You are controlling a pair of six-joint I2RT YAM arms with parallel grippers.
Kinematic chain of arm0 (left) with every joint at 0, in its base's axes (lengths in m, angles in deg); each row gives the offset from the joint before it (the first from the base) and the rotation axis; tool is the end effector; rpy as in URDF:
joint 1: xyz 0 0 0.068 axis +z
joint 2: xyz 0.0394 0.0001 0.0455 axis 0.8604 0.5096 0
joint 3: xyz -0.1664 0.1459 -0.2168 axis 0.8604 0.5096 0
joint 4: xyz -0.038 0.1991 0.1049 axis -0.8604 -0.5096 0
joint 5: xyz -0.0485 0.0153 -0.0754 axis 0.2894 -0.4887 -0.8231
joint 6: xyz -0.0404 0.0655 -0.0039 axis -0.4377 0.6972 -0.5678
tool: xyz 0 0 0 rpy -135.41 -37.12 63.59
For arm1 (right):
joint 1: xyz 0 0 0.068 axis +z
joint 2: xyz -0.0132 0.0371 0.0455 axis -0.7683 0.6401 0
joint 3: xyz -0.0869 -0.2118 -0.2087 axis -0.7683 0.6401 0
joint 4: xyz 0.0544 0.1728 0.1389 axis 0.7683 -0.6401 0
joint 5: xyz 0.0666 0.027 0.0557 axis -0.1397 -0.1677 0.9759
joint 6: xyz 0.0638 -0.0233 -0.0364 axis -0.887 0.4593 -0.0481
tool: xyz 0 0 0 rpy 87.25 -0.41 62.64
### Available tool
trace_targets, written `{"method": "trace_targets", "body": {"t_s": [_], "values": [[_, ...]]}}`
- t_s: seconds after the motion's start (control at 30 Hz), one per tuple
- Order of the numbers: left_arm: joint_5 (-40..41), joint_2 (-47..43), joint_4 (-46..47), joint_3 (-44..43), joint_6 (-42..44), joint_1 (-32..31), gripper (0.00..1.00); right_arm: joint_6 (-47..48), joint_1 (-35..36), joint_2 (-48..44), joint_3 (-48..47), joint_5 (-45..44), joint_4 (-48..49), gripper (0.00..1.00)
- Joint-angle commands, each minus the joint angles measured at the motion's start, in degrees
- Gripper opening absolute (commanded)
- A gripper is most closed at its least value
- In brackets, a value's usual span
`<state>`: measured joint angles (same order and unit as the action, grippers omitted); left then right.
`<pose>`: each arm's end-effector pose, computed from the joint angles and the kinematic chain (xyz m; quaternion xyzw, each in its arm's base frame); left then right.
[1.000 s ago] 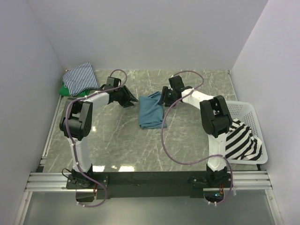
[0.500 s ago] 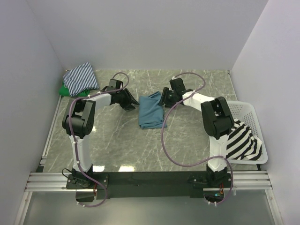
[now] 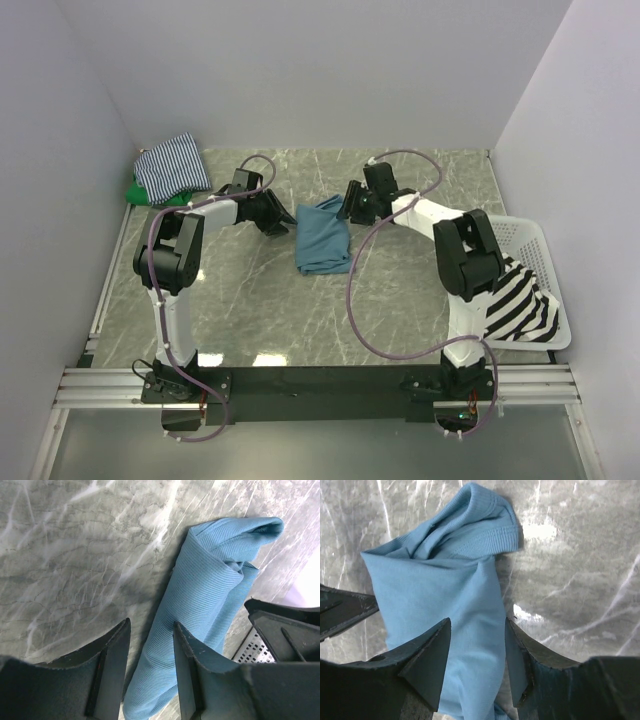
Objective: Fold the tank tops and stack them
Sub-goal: Fold the tank top
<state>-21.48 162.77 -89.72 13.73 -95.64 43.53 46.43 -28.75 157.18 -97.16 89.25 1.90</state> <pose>0.4135 -0.1436 0.1844 -0.2387 0.8970 -0.3363 0.1590 0.4057 0.1740 0.2163 0.0427 0.9204 0.2546 0.2936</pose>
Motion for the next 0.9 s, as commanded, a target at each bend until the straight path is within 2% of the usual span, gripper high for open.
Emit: {"method": "trace_targets", "body": {"t_s": [0.0,0.23,0.47,0.5,0.57,0.6,0.63,0.7,0.87], "values": [[-0.7,-0.2,1.0,-0.9,1.5,-0.2,0.45,0.6,0.4,1.6,-3.8,-0.8,-1.3,0.54],[-0.9,0.4,0.4,-1.5,1.9,-0.4,0.45,1.5,0.9,6.9,-9.1,-0.4,-3.0,0.54],[-1.2,0.8,0.3,-1.9,2.0,-0.4,0.45,1.5,2.2,8.1,-8.4,-2.6,-3.8,0.49],[-1.1,0.8,0.4,-1.9,2.1,-0.4,0.45,1.5,2.4,8.0,-8.3,-2.9,-3.8,0.47],[-1.1,0.8,0.2,-1.9,2.1,-0.4,0.45,1.5,2.6,7.4,-8.2,-3.7,-3.9,0.33],[-1.1,0.8,0.1,-2.0,2.2,-0.4,0.45,1.5,2.6,6.9,-8.2,-5.0,-3.9,0.26],[-0.9,0.8,0.2,-2.0,2.2,-0.4,0.45,1.6,3.0,5.7,-7.9,-5.7,-3.7,0.12],[-0.9,0.9,0.1,-2.1,2.1,-0.4,0.45,2.0,3.3,4.1,-7.7,-8.2,-3.4,0.01],[-0.1,1.0,-0.3,-2.1,2.1,-0.5,0.45,3.9,4.6,-2.1,-7.3,-13.5,-3.4,0.0]]}}
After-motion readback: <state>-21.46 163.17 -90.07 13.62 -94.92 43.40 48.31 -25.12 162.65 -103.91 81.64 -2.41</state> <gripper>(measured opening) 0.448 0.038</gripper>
